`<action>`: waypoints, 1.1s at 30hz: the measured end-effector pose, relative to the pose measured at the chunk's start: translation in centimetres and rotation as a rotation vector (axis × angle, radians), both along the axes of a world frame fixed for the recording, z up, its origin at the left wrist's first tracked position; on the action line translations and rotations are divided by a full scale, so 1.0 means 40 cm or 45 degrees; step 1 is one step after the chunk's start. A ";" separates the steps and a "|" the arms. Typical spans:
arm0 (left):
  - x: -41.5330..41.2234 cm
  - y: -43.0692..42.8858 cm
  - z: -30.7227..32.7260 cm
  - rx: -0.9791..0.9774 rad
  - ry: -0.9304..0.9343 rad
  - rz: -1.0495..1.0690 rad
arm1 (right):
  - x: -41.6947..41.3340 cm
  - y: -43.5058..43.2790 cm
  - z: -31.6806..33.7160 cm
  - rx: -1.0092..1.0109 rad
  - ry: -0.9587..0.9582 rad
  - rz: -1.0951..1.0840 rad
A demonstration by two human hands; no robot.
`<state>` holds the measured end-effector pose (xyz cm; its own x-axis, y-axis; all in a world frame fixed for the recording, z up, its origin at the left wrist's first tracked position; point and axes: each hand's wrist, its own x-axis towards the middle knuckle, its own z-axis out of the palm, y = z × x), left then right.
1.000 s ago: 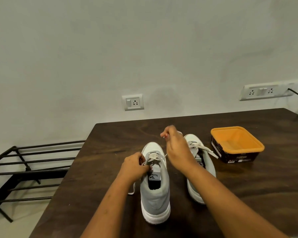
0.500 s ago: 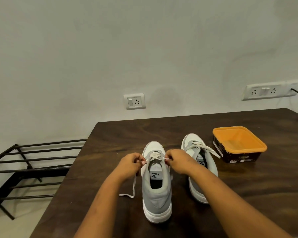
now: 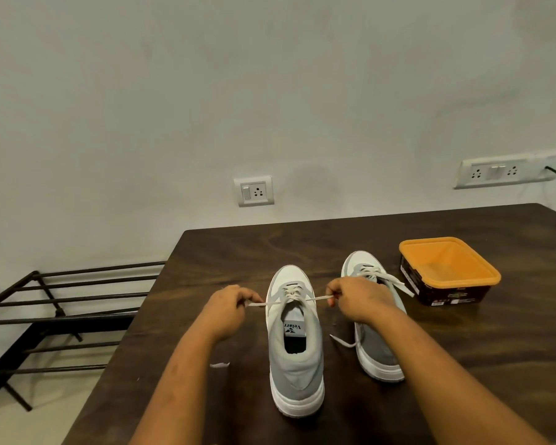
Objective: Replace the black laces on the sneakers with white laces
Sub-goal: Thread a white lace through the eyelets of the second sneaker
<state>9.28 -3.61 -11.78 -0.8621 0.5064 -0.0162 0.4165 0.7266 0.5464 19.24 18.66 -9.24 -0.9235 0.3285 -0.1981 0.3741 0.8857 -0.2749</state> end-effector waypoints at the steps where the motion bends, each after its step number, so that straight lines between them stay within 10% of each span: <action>1: -0.001 -0.005 -0.002 -0.002 -0.007 0.007 | 0.002 0.002 0.000 -0.010 -0.015 -0.014; 18: 0.044 0.092 0.071 0.701 0.046 0.048 | -0.015 -0.067 0.031 0.381 0.555 0.128; 33: 0.051 0.202 0.059 0.717 -0.213 0.099 | -0.059 -0.063 0.012 -0.430 0.792 0.421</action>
<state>11.32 4.47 -9.40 -0.9061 0.4117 0.0975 0.2482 0.3307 0.9105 16.89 16.15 -8.74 -0.9370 0.0312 0.3480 -0.2060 0.7552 -0.6223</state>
